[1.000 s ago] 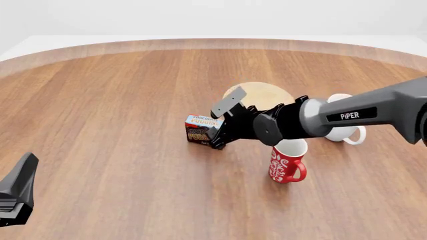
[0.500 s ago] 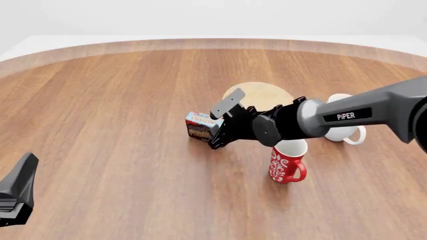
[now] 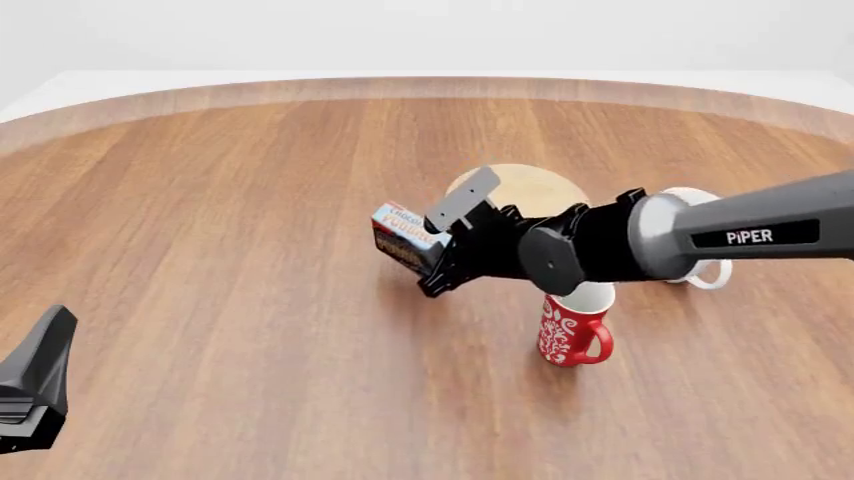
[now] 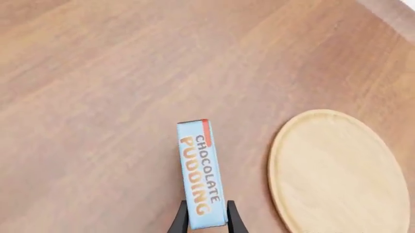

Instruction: Put the chocolate pudding to the left of the plate.

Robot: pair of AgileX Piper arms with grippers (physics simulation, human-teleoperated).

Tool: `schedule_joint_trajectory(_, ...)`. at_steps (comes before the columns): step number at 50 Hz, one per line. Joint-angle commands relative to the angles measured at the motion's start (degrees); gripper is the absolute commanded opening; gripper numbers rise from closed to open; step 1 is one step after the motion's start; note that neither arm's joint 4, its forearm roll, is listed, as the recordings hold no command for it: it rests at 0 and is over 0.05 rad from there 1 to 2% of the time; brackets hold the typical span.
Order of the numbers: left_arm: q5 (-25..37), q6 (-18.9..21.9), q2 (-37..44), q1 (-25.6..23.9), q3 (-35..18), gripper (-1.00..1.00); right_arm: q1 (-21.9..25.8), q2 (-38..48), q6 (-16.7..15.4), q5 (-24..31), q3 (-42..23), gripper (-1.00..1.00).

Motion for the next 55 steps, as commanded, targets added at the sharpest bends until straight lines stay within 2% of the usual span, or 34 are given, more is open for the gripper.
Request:
schedule_joint_trajectory(1,0.0,0.0,0.0,0.0,0.0,1.00,0.0,-4.1,0.6,1.8,0.8,-1.00)
schedule_joint_trajectory(13,0.0,0.0,0.0,0.0,0.0,1.00,0.5,-5.7,-0.4,5.3,-2.2,-1.00)
schedule_joint_trajectory(24,0.0,0.0,0.0,0.0,0.0,1.00,-0.3,-3.3,-2.1,9.9,-10.3,-1.00)
schedule_joint_trajectory(39,0.0,0.0,0.0,0.0,0.0,1.00,-1.8,3.6,-3.6,14.0,-22.6,-1.00)
schedule_joint_trajectory(55,0.0,0.0,0.0,0.0,0.0,1.00,-3.5,15.5,-4.0,17.0,-36.2,-1.00)
